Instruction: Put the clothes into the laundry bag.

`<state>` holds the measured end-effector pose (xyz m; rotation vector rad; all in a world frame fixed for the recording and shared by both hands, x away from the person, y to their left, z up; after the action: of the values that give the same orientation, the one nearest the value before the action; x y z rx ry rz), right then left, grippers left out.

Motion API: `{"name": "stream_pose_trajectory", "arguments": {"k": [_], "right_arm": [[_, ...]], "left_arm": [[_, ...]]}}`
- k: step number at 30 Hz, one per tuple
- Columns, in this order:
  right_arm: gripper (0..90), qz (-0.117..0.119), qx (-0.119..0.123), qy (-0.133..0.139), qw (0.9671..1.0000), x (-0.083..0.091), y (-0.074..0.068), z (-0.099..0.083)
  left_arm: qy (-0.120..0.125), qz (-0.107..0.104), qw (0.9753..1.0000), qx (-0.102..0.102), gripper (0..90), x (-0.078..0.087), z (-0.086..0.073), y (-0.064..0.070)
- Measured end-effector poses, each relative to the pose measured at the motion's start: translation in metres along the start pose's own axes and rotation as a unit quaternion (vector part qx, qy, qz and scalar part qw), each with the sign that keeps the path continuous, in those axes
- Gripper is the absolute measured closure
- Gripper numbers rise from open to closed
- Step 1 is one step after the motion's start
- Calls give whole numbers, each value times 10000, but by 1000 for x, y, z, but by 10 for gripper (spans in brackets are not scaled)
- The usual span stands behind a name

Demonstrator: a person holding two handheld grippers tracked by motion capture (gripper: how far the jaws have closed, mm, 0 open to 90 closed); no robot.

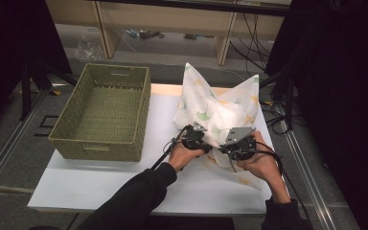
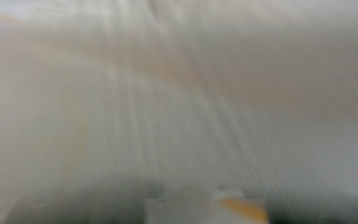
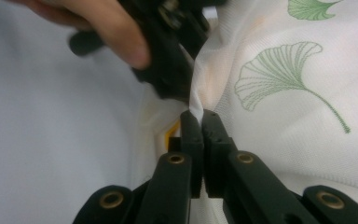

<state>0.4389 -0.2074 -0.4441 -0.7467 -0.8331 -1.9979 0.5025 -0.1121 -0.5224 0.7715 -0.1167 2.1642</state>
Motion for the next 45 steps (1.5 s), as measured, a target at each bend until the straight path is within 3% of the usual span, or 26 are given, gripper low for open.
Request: {"name": "stream_pose_trajectory", "arguments": {"k": [3, 5, 7, 8, 10, 12, 15, 18, 20, 22, 23, 25, 28, 29, 30, 32, 35, 37, 41, 43, 45], "right_arm": [[900, -37, 26, 8, 10000, -2, 2, -1], [900, -15, -13, -41, 10000, -5, 1, -3], [900, 60, -7, -78, 10000, -6, 1, -4], [900, -39, -28, -35, 10000, -7, 2, -4], [900, 22, -40, -90, 9999, -9, 3, -6], [899, -12, -86, -90, 9999, -11, 3, -7], [899, 11, -69, -111, 9999, -11, 3, -8], [899, -5, -60, -101, 9999, -11, 5, -8], [899, -35, -89, -61, 9999, -11, 4, -8], [899, -24, -89, -52, 9999, -11, 4, -8], [899, -22, -91, -49, 9999, -10, 4, -8], [898, -21, -82, -34, 10000, -10, 5, -8], [898, -25, -68, -37, 10000, -11, 5, -8], [898, -34, -65, -45, 10000, -11, 5, -8], [898, -35, -61, -57, 10000, -12, 5, -8], [897, -31, -42, -88, 9999, -14, 4, -9], [897, 0, -105, -177, 9998, -17, 4, -12], [897, -4, -109, -186, 9998, -22, 4, -13], [898, 11, -163, -306, 9994, -32, 5, -19], [897, -34, -164, -338, 9993, -37, 8, -21], [897, -11, -241, -401, 9989, -41, 8, -24]], "left_arm": [[-159, 198, 9991, -331, 410, 23, -2, -5], [-86, 441, 9978, -484, 336, 42, -2, -14], [-68, 593, 9969, -512, 318, 60, -3, -26], [-198, 672, 9961, -536, 308, 71, -6, -37], [-314, 910, 9944, -442, 306, 78, -11, -52], [-455, 1026, 9935, -164, 307, 75, -21, -63], [-541, 1107, 9924, -28, 307, 65, -30, -70], [-503, 1169, 9919, -2, 305, 52, -31, -75], [-477, 1220, 9913, -122, 316, 44, -29, -80], [-574, 1299, 9897, -192, 382, 36, -29, -87], [-616, 1268, 9898, -188, 417, 32, -30, -89], [-594, 1081, 9923, 47, 602, 29, -30, -88], [-707, 1058, 9914, -294, 830, 33, -30, -89], [-749, 963, 9922, -249, 859, 35, -31, -87], [-696, 941, 9929, -217, 867, 36, -30, -86], [-632, 878, 9936, -339, 871, 44, -30, -82], [-545, 656, 9954, -437, 872, 61, -34, -70], [-521, 567, 9954, -573, 872, 76, -40, -61], [-471, 446, 9961, -594, 874, 97, -52, -55], [-397, 307, 9976, -470, 874, 104, -58, -50], [-408, 239, 9977, -489, 875, 109, -65, -46]]}}
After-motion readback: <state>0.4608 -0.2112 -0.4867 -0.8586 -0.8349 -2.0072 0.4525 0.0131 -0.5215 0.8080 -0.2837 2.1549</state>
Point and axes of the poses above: each handheld gripper's, and its own axes: x roughly backward along the jaws, z roughly out of its top, y roughly to its right, the point moved 8 cm from there along -x, roughly forward along the jaws, and after that the axes turned 2 degrees about y, right-handed, at the moved point
